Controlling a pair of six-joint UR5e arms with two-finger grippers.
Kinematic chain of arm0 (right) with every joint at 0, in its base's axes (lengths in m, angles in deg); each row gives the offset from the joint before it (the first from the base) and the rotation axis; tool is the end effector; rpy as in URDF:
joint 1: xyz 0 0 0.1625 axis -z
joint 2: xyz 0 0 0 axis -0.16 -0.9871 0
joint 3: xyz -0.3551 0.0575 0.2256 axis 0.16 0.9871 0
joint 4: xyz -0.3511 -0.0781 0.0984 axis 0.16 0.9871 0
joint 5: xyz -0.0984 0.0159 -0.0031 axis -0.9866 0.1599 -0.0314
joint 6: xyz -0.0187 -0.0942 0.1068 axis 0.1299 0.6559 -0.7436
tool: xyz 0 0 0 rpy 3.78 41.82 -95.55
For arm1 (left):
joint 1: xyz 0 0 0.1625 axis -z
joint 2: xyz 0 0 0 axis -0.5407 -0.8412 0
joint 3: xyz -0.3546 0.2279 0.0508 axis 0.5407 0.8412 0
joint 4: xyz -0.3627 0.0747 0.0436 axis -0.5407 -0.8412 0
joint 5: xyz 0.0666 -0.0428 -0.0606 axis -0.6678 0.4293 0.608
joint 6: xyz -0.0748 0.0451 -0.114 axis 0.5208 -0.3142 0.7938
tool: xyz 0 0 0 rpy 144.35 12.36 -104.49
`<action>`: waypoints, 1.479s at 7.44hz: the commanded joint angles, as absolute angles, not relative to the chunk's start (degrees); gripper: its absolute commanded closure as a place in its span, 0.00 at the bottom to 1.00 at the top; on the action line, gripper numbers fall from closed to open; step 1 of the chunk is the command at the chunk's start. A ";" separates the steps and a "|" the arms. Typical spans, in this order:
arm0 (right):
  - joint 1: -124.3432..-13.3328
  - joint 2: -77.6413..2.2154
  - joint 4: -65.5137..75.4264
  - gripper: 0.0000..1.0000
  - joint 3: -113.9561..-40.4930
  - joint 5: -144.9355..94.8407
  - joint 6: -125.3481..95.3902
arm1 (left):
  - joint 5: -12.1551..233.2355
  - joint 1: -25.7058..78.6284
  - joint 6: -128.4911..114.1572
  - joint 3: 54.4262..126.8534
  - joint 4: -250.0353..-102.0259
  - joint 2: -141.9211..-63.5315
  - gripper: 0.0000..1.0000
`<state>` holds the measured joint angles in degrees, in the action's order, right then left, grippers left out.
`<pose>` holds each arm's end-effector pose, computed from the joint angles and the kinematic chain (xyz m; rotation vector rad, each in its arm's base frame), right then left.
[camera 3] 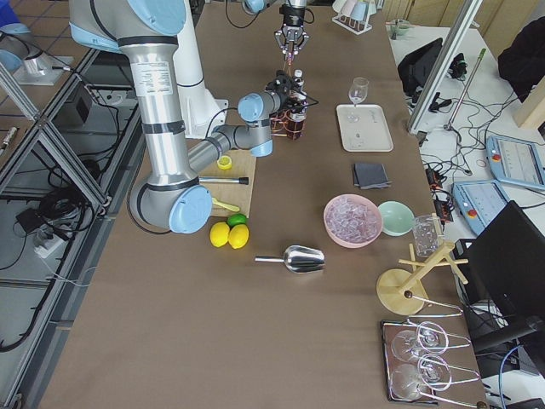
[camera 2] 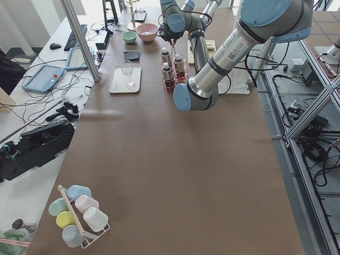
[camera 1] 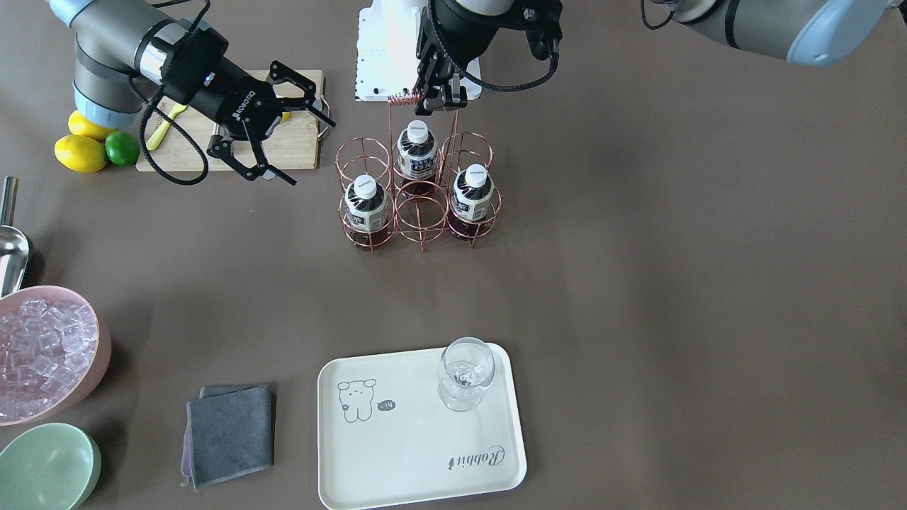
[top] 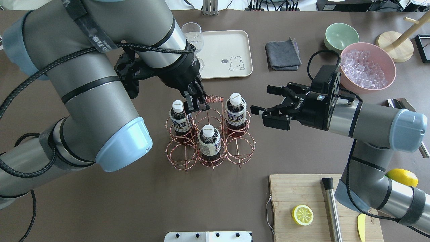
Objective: Take tea from basket to plate
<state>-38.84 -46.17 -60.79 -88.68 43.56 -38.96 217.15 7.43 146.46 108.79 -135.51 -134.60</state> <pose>-0.3809 -0.3654 0.2913 1.1584 -1.4330 -0.2695 0.4276 -0.4192 0.0781 -0.9863 0.7722 -1.5030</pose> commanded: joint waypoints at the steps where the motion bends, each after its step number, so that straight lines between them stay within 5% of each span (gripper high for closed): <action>1: -38.39 -45.87 -60.37 0.10 -87.77 40.46 -36.10 | 217.06 7.52 146.41 109.62 -135.43 -134.11 1.00; 11: -35.14 -40.50 -54.83 0.15 -85.22 34.90 -36.27 | 217.15 7.43 146.41 109.01 -135.51 -134.20 1.00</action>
<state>-36.41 -40.45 -54.97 -85.25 35.73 -36.30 217.15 7.43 146.41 109.08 -135.51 -134.14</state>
